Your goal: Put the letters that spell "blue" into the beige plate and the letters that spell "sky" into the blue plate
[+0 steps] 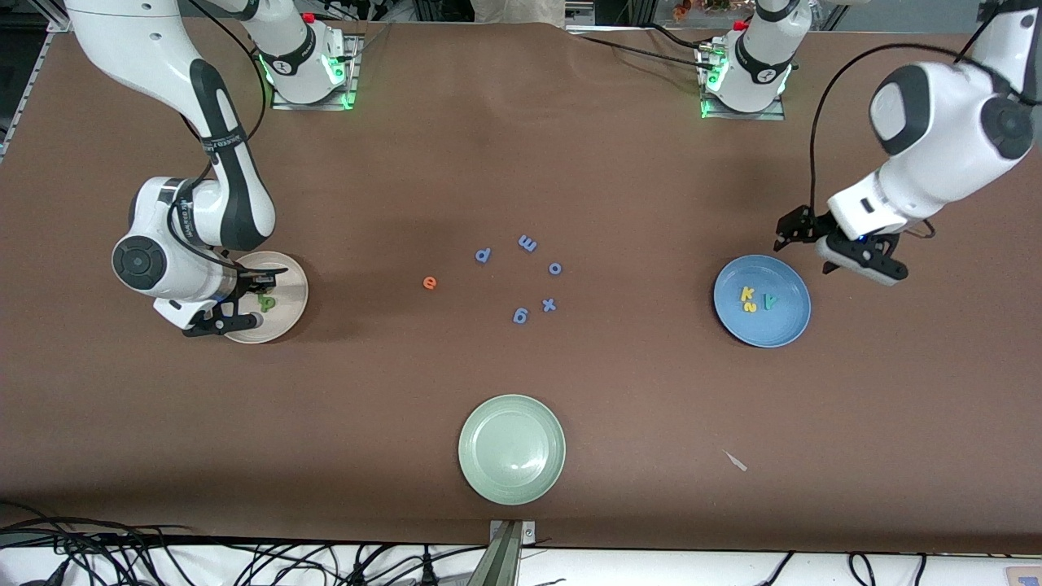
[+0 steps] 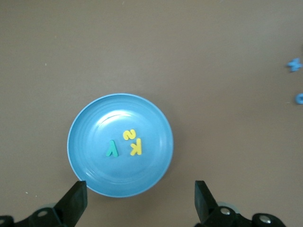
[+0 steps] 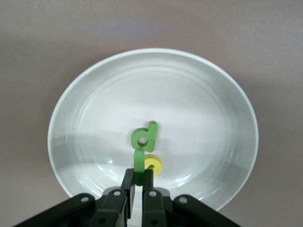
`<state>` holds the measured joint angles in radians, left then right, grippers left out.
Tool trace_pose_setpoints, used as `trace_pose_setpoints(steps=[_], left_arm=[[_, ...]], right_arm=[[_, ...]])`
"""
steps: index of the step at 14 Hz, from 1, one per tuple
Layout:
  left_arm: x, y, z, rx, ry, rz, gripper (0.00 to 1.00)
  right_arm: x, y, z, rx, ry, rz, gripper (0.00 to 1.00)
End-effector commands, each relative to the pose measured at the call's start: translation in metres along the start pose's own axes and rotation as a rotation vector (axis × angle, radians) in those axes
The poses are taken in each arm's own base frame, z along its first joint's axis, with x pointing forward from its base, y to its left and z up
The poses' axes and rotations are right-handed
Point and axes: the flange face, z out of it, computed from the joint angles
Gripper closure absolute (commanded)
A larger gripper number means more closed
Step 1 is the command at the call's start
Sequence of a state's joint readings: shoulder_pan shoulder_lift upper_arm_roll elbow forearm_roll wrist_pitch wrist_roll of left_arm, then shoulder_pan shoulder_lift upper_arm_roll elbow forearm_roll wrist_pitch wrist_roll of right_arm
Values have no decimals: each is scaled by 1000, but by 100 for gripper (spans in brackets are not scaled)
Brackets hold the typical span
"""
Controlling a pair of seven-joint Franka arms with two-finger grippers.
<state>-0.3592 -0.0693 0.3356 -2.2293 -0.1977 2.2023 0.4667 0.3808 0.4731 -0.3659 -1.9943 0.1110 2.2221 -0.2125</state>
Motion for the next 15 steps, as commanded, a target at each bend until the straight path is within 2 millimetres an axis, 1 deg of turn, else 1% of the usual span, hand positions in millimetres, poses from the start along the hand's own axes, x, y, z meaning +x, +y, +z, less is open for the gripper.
trace_pose_setpoints(steps=[1, 2, 3, 4, 5, 6, 8, 9, 10, 11, 12, 13, 14, 15], left_arm=[[-18, 11, -65, 31, 8, 41, 0], [-15, 16, -86, 59, -10, 16, 0], [-6, 26, -118, 77, -34, -17, 0], [-2, 38, -145, 88, -69, -39, 0], [1, 47, -167, 101, -94, -57, 0], [4, 57, -183, 112, -117, -70, 0], [16, 77, -201, 168, -170, -109, 0], [25, 87, -203, 184, -195, -144, 0], [30, 90, -206, 191, -208, -199, 0], [32, 88, -208, 195, -210, -249, 0], [37, 88, -206, 194, -211, -279, 0], [43, 85, -204, 197, -212, -299, 0], [47, 84, -206, 201, -214, -309, 0], [52, 84, -205, 205, -223, -309, 0]], right_arm=[[-7, -5, -13, 31, 21, -2, 0], [-6, -11, -21, 36, 28, -4, 0], [-3, -22, -27, 41, 31, -3, 0], [1, -37, -33, 48, 29, 34, 0], [5, -56, -40, 54, 28, 49, 0], [8, -72, -44, 59, 27, 63, 0], [13, -112, -47, 72, 32, 59, 0], [16, -132, -49, 78, 36, 79, 0], [16, -157, -51, 83, 43, 114, 0], [17, -183, -53, 89, 44, 153, 0], [17, -207, -55, 94, 48, 174, 0], [16, -225, -57, 97, 57, 178, 0], [15, -241, -52, 97, 60, 167, 0], [14, -253, -51, 99, 77, 150, 0]])
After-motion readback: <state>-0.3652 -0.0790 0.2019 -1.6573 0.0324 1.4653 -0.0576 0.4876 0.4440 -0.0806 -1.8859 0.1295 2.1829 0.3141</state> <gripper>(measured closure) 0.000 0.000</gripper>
